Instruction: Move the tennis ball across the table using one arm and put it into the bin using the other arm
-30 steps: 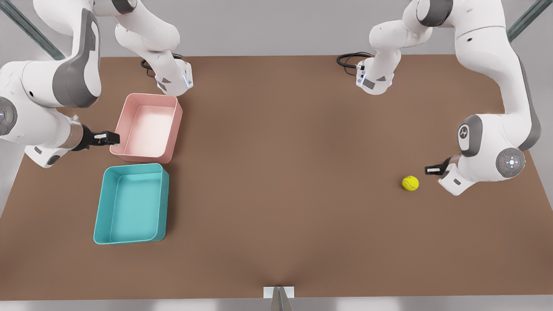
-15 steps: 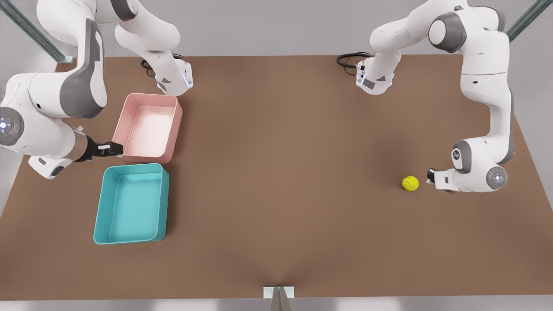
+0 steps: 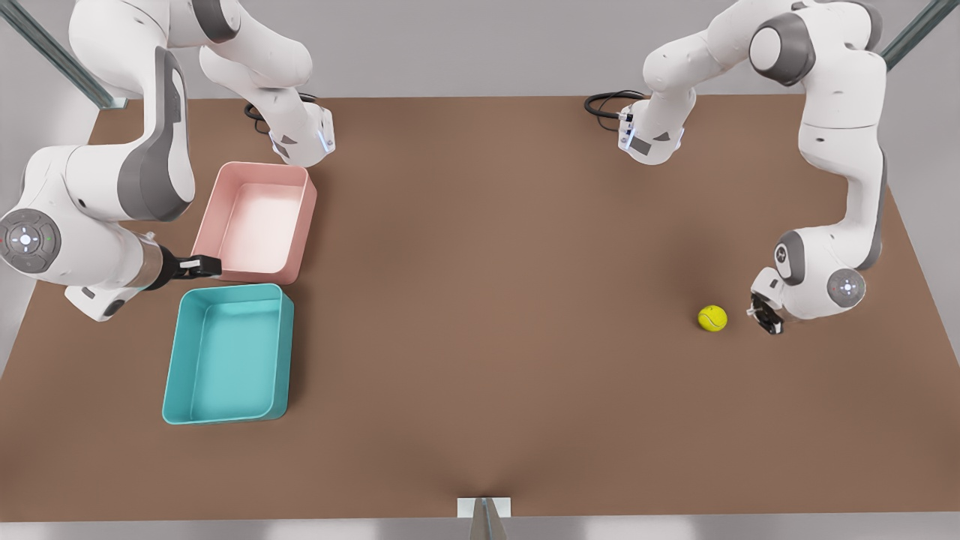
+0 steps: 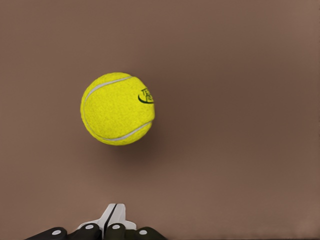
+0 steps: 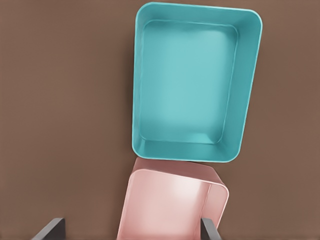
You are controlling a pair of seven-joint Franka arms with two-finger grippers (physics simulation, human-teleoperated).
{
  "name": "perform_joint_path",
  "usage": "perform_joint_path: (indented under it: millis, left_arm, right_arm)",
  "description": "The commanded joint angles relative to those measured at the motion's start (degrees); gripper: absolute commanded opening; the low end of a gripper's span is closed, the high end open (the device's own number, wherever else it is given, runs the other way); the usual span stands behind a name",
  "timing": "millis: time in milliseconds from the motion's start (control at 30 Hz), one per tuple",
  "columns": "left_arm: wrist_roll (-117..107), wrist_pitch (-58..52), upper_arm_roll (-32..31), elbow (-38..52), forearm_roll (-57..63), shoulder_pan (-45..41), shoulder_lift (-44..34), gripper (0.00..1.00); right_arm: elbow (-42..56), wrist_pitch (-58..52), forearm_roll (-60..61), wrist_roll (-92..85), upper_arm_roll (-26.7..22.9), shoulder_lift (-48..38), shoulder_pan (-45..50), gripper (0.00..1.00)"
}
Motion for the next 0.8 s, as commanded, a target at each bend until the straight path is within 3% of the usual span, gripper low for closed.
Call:
perform_joint_path:
  millis: [0, 767]
  left_arm:
    - [18.96, 6.37, 0.06, -1.53, 1.57, 0.12, -0.38, 0.21]
    - [14.74, 8.13, 4.1, -2.5, 1.75, 0.12, 0.41, 0.21]
  right_arm:
    - [0.03, -0.29, 0.05, 0.0, -0.04, -0.08, 0.01, 1.0]
    - [-0.06, -0.55, 0.05, -0.09, -0.04, 0.98, -0.26, 1.0]
